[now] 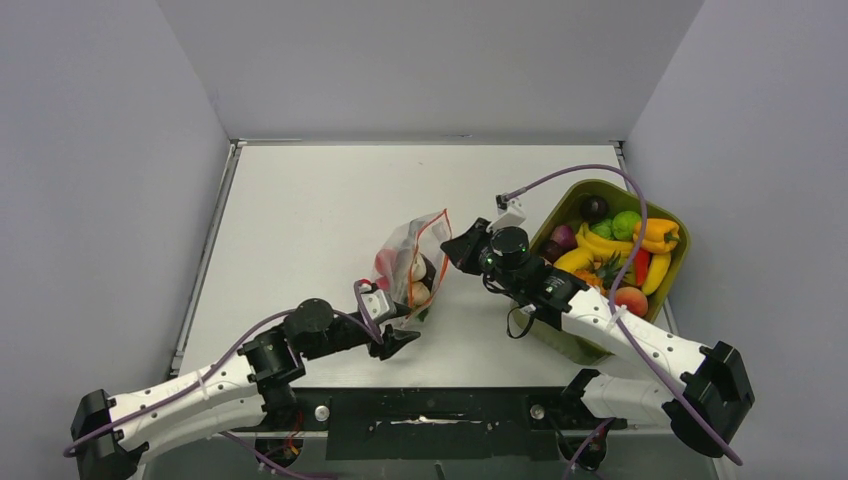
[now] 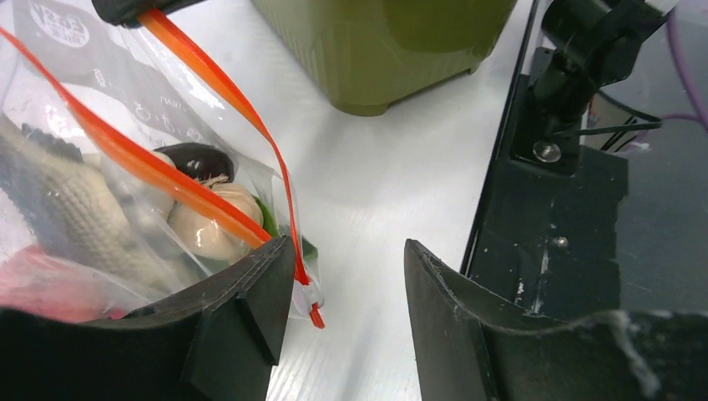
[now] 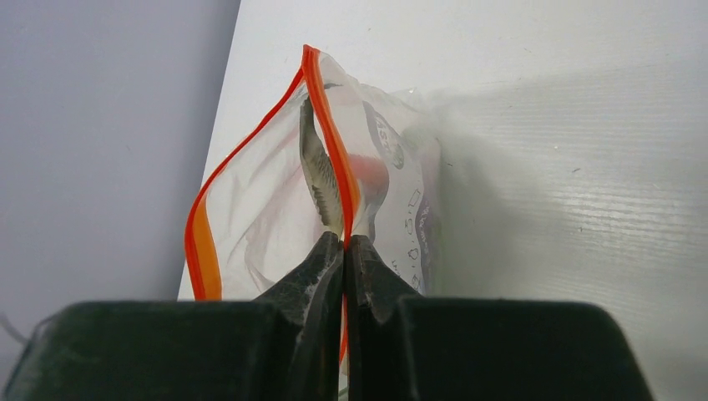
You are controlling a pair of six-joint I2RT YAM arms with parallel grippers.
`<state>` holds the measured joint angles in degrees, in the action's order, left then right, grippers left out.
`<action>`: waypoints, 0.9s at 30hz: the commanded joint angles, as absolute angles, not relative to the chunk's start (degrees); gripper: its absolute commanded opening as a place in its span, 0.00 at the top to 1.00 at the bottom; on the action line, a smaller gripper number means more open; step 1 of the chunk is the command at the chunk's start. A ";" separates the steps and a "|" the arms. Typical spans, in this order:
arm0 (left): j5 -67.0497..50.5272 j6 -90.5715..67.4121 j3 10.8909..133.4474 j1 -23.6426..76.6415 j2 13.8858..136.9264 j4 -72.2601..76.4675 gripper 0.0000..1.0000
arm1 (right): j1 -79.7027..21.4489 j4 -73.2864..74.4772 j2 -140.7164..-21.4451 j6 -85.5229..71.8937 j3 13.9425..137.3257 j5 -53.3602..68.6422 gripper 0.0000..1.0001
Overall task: Place the food in the zip-top bag and seal the zipper
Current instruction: Zip the zipper food storage bag at the center of the board.
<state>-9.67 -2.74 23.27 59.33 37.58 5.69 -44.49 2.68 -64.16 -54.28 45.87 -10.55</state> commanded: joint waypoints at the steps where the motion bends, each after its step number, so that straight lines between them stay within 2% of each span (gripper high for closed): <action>1: -2.04 0.53 23.36 61.90 38.25 6.97 0.50 | -43.70 -1.62 -61.79 -54.41 45.49 -12.70 1.00; 14: 5.74 3.25 22.50 65.43 36.82 8.44 0.50 | -42.45 -1.22 -60.73 -53.99 44.84 -12.18 1.00; 27: 6.33 3.78 20.28 65.57 31.10 8.00 0.50 | -42.27 -1.19 -60.59 -53.45 45.01 -11.71 1.00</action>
<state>6.24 2.72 20.64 65.21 33.85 4.71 -42.72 3.01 -62.76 -54.06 44.34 -10.52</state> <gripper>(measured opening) 0.499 0.031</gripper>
